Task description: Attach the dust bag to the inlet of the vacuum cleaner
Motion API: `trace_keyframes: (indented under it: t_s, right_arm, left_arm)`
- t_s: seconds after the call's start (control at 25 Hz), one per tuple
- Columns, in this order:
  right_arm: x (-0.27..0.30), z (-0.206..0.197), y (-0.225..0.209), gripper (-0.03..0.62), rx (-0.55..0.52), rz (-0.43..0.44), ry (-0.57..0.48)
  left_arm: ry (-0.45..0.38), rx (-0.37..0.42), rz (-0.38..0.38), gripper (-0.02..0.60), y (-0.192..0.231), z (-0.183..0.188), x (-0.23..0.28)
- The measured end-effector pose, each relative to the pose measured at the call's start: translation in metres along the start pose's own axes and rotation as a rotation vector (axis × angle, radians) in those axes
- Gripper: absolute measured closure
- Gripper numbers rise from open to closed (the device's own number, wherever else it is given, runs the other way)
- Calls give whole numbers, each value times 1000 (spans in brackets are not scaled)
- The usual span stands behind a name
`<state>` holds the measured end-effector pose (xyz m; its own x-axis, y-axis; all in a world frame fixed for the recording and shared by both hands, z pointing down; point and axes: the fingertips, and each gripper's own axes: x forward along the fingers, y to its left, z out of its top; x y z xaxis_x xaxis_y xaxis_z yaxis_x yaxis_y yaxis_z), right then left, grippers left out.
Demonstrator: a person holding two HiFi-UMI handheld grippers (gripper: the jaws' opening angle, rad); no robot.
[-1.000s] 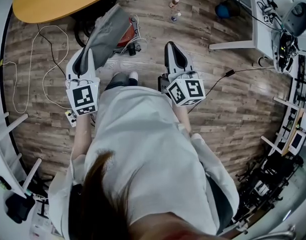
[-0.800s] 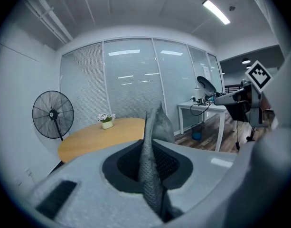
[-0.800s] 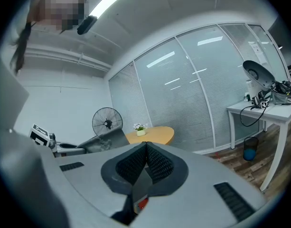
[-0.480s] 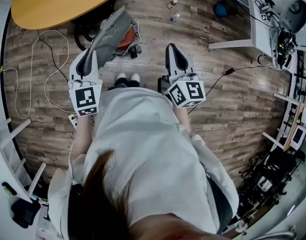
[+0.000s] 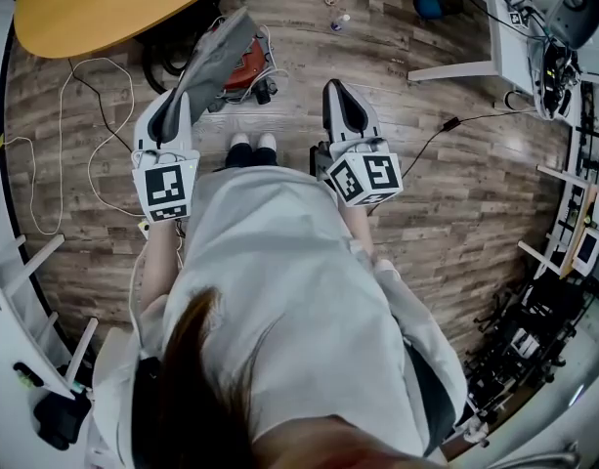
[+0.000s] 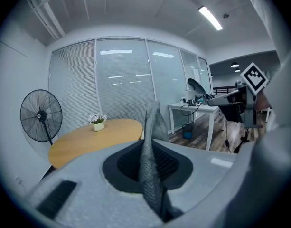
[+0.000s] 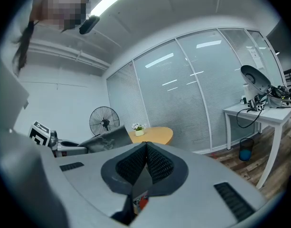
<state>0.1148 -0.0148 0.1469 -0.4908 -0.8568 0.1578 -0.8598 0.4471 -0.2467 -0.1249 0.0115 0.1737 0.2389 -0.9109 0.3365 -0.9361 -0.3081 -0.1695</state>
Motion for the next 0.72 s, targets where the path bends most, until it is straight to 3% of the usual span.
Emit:
trace_keyframes:
  t_s: [0.32,0.4,0.52,0.72]
  right_arm:
    - [-3,2,16,586,-165,63,20]
    - [-2,3,21,526,-201,104,30]
    - [-1,1,27,502,-231,155,41]
    - [-1,-20,38,468,-330,244,144]
  left_arm:
    - [12,63,-164,543,-24,-4,-4]
    - [17,109,-228,543,-36,-4,-4]
    - [36,185,-324,542,-57,-11,-3]
    - [91,226,-453,542,-85,-31,2]
